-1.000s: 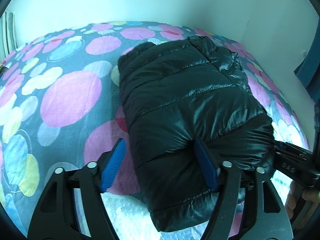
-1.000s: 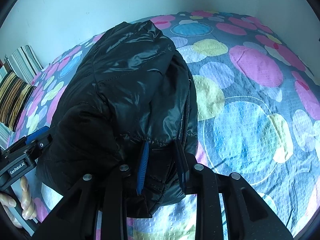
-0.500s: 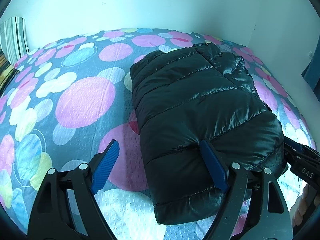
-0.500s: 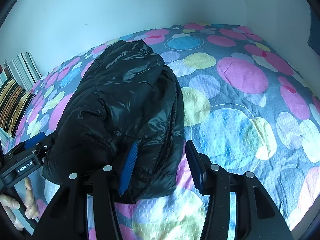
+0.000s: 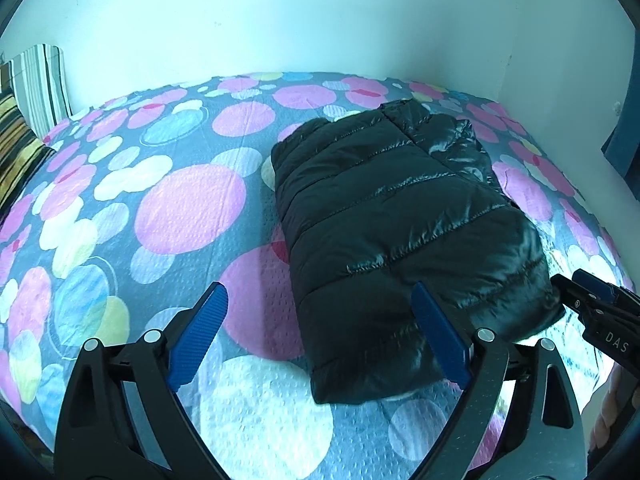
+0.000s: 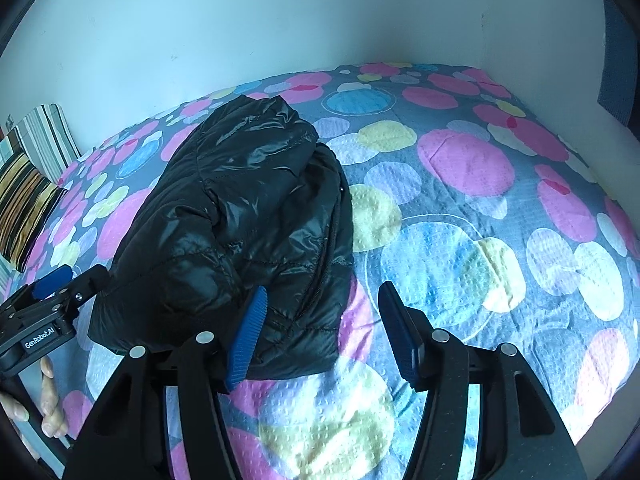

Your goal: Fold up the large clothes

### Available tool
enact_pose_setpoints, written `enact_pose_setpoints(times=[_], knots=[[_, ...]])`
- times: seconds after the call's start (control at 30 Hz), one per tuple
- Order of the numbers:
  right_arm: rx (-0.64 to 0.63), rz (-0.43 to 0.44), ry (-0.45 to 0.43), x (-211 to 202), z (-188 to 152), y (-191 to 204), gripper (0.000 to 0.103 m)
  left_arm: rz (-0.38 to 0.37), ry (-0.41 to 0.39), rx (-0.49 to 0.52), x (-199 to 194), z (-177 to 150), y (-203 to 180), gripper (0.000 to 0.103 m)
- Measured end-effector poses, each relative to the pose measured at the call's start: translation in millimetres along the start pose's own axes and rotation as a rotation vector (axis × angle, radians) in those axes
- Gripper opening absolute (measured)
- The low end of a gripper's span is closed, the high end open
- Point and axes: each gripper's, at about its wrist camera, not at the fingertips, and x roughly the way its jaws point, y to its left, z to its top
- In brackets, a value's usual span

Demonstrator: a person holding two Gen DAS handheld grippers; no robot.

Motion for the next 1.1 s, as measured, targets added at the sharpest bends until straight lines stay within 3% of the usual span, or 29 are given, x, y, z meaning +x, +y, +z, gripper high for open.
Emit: enact_pose_setpoints(times=[0.13, 0.37, 0.73, 1.1], knots=[[-0.002, -0.017, -0.016, -13, -4, -2, 0.061, 0.028, -0.031, 0.004, -20, -2, -2, 0.096], [-0.036, -0.026, -0.092, -46, -8, 10, 0.074, 0.072, -0.099, -0.019, -60, -10, -12, 0.1], [-0.073, -0.058, -0.18, -82, -6, 25, 0.077, 0.118, -0.162, -0.027, -89, -15, -23, 0.101], [-0.084, -0.076, -0.182, -82, -8, 27, 0.077, 0.099, -0.138, -0.035, -85, -19, -26, 0.101]])
